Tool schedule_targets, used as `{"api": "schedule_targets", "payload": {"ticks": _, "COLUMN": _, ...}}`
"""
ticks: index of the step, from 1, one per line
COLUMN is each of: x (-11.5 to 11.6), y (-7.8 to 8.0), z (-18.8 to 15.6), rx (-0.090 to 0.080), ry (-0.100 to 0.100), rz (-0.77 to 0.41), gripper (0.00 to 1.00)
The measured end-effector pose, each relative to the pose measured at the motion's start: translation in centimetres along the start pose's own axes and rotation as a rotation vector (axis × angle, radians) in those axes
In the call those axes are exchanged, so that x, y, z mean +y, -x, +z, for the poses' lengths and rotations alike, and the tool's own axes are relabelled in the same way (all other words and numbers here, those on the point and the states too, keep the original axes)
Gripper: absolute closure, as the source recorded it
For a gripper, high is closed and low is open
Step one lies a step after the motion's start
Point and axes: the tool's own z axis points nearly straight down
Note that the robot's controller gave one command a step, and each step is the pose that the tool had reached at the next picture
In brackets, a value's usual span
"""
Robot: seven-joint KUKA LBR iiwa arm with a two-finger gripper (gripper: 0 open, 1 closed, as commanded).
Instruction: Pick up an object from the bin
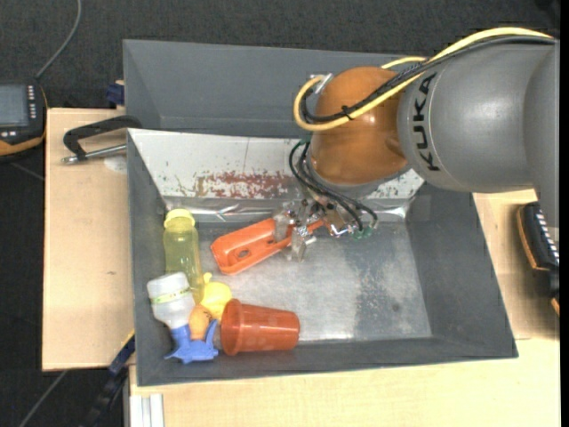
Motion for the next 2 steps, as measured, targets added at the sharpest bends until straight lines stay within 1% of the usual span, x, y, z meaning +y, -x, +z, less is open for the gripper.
{"api": "schedule_targets", "payload": {"ticks": 1, "x": -0.2, "y": 0.6, "z": -7.0, "rx": -0.007, "ry": -0.001, "rz": 0.056, "gripper": 1.0}}
{"api": "schedule_targets", "payload": {"ticks": 2, "x": -0.1, "y": 1.0, "z": -10.2, "rx": -0.016, "ry": -0.003, "rz": 0.065, "gripper": 1.0}}
